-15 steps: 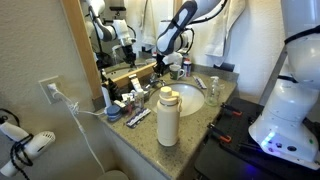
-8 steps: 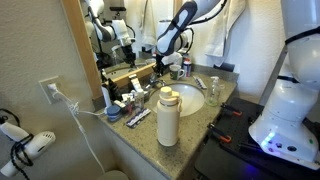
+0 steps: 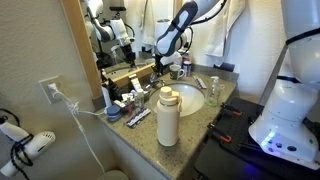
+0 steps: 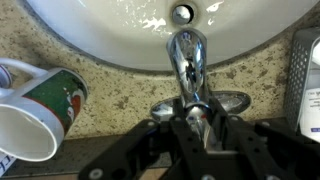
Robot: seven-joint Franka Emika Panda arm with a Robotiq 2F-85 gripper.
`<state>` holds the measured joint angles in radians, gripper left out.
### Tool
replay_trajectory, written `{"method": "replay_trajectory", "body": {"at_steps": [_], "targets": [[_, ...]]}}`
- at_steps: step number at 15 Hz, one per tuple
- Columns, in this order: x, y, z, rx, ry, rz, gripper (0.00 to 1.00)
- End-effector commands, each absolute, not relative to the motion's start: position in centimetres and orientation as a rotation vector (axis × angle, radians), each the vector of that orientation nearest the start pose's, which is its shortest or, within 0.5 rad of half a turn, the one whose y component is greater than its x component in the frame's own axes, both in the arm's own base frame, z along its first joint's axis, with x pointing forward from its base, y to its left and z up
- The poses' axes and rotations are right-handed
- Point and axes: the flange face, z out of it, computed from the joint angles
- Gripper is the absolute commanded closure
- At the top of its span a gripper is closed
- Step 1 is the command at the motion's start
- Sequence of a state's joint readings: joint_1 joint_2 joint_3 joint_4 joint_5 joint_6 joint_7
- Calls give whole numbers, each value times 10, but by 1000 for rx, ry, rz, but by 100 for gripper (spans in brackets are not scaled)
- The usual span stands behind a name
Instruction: Lift the tap handle then push it down
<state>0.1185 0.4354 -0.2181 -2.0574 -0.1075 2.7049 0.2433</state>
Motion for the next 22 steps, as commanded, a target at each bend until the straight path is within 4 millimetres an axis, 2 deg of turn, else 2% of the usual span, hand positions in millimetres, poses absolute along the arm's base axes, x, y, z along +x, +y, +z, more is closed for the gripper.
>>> {"method": "replay_trajectory", "body": {"at_steps": [1, 22], "targets": [[590, -115, 285, -3288, 573, -344, 93], [599, -104, 299, -3287, 607, -442, 93]]}}
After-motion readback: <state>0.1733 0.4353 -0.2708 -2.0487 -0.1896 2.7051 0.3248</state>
